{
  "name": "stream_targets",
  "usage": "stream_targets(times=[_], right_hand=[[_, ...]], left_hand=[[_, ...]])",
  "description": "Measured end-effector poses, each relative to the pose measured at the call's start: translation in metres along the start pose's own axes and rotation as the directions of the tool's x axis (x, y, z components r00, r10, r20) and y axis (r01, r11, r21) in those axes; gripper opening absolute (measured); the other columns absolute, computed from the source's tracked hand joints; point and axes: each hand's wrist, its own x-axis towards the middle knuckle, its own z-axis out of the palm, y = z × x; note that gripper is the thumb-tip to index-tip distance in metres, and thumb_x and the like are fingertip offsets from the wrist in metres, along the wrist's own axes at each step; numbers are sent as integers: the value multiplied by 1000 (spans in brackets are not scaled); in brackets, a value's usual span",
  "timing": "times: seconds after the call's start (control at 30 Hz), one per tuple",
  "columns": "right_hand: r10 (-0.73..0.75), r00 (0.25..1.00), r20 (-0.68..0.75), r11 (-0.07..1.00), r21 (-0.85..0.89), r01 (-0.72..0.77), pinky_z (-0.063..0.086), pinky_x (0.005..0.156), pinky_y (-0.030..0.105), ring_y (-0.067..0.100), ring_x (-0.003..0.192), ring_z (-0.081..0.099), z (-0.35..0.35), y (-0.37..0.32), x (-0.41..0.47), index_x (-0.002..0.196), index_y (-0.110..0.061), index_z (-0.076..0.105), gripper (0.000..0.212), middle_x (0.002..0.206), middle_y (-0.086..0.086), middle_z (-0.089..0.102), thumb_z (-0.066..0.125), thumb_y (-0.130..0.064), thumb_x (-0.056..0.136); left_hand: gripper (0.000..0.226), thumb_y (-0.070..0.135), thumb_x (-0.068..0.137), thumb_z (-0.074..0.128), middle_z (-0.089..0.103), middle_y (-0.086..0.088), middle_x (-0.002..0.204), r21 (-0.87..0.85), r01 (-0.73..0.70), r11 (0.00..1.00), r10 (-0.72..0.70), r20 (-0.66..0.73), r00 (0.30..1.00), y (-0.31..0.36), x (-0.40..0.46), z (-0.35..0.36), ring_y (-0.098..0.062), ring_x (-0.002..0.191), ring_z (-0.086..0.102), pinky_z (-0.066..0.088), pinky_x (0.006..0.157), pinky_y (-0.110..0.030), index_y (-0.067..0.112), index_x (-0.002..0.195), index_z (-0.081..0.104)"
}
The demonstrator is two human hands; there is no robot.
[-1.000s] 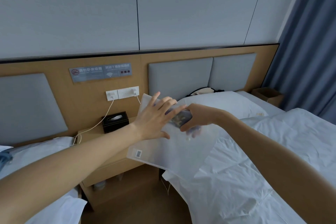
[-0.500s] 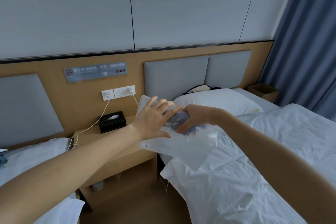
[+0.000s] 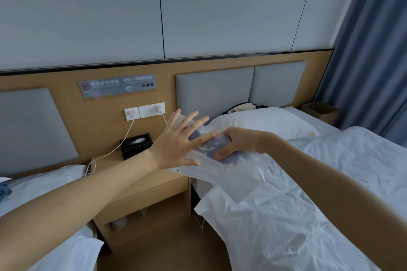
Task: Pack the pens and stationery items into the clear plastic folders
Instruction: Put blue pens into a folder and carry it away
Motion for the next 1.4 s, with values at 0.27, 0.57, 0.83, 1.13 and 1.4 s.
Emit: stream_targets(times=[0.27, 0.57, 0.83, 1.13, 1.4], right_hand=[[-1, 999, -35, 995, -97, -2, 45, 69, 20, 11, 71, 59, 5, -7, -3, 81, -26, 60, 13, 76, -8, 64, 73, -31, 82], [-37, 991, -132, 830, -557, -43, 41, 88, 27, 24, 110, 51, 21, -7, -1, 140, -11, 34, 77, 128, 6, 50, 74, -37, 80], [-107, 958, -264, 713, -692, -111, 32, 56, 26, 26, 83, 52, 33, 8, 14, 107, -9, 52, 22, 105, 11, 61, 54, -12, 85], [32, 996, -85, 780, -621, -78, 35, 59, 23, 18, 71, 48, 13, 2, 16, 97, -4, 62, 30, 84, 8, 60, 73, -25, 78], [-148, 979, -137, 552, -833, -34, 30, 58, 27, 18, 79, 44, 31, 5, 24, 119, -20, 46, 50, 103, 0, 59, 70, -39, 80]], left_hand=[[33, 24, 96, 39, 68, -6, 115, -153, 19, 988, -40, -133, 990, -3, 10, -6, -26, 98, 66, 53, 80, -43, 22, 128, 48], [38, 5, 70, 62, 72, 0, 86, -78, 4, 997, -10, -82, 997, -1, 13, -7, -20, 67, 69, 49, 56, -25, 16, 106, 72], [52, 43, 92, 55, 59, 5, 128, -333, 259, 907, -48, 529, 847, -11, 18, -15, -20, 110, 59, 47, 84, -34, 33, 141, 38], [36, 38, 91, 59, 68, -3, 102, -311, 325, 893, -83, 596, 799, -27, -1, -18, -22, 95, 62, 49, 81, -35, 23, 122, 50], [18, 33, 82, 70, 60, 7, 79, -422, 525, 739, -115, 689, 716, -30, -14, -13, -10, 74, 54, 42, 65, -26, 21, 88, 58]])
